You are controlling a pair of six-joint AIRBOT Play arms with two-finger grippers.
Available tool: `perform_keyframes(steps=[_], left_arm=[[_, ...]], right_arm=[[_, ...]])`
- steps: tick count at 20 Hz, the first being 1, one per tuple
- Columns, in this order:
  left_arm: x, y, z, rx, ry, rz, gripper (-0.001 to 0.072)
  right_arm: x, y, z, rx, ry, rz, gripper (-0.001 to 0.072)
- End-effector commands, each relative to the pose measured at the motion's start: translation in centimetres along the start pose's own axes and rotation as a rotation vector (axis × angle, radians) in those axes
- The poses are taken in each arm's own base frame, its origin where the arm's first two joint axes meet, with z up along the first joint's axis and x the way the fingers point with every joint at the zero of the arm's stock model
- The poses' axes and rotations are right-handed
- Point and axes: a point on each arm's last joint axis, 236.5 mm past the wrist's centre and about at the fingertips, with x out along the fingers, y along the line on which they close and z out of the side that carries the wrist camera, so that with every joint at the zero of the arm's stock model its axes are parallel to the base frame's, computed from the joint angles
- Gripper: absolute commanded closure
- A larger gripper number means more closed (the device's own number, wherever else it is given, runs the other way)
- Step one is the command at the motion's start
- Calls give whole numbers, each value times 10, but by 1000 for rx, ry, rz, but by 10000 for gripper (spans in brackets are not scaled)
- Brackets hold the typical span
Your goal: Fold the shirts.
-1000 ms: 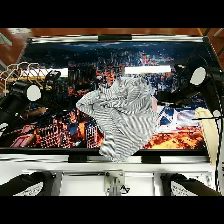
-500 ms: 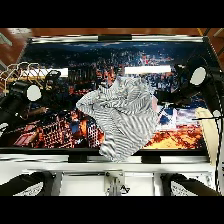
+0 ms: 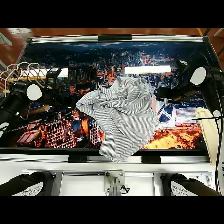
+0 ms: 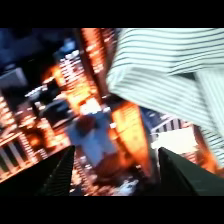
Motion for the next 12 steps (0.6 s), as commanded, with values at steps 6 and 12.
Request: perform_keyframes(steps=[6, 12], left_arm=[[37, -72, 107, -178, -124, -301, 81], [93, -90, 143, -213, -63, -375, 81]], right_arm=[[-2, 29, 82, 7, -284, 118, 88], [45, 35, 132, -26, -174, 113, 48]])
